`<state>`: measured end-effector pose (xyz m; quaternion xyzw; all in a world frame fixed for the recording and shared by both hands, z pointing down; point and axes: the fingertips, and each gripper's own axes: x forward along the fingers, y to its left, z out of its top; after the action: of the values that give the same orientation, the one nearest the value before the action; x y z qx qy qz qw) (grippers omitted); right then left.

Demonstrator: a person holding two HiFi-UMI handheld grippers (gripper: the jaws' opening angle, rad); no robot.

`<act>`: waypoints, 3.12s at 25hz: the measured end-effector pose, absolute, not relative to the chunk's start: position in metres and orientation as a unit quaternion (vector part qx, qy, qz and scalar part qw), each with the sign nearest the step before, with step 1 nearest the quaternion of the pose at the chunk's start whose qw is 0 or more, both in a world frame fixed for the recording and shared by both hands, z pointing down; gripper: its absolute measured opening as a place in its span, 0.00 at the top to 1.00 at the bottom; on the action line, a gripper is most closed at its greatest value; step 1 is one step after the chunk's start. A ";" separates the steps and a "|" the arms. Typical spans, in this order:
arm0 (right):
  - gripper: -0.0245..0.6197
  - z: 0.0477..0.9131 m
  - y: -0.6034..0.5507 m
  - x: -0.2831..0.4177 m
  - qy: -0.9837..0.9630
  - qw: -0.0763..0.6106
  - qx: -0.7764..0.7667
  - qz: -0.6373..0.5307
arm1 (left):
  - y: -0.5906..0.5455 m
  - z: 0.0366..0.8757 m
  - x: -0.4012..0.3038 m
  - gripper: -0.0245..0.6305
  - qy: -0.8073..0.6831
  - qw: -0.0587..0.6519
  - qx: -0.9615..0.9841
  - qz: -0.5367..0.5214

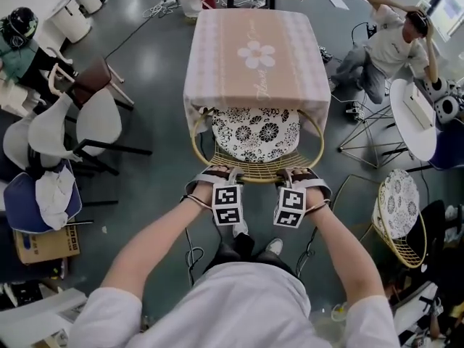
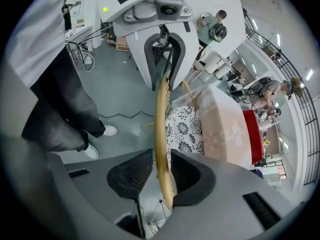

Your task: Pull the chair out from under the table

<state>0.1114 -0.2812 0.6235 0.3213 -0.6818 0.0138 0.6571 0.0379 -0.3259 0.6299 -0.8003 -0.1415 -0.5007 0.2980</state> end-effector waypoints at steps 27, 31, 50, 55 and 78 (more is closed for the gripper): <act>0.89 0.633 -0.239 0.082 -0.673 0.676 0.300 0.003 | -0.287 0.641 0.011 0.84 -0.125 0.314 -0.781 -0.525; 0.89 0.634 -0.220 0.071 -0.676 0.673 0.300 0.005 | -0.269 0.642 0.000 0.84 -0.126 0.318 -0.778 -0.527; 0.89 0.637 -0.143 0.024 -0.677 0.669 0.308 0.005 | -0.192 0.646 -0.046 0.84 -0.127 0.325 -0.767 -0.538; 0.89 0.635 -0.129 0.013 -0.676 0.669 0.309 0.006 | -0.179 0.646 -0.058 0.84 -0.128 0.326 -0.765 -0.541; 0.89 0.637 -0.062 -0.036 -0.681 0.665 0.307 -0.003 | -0.113 0.650 -0.106 0.84 -0.131 0.328 -0.760 -0.546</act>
<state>-0.0355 -0.0620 0.6371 0.3067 -0.6807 -0.0033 0.6652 -0.1058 -0.1131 0.6502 -0.7600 -0.1309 -0.5459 0.3276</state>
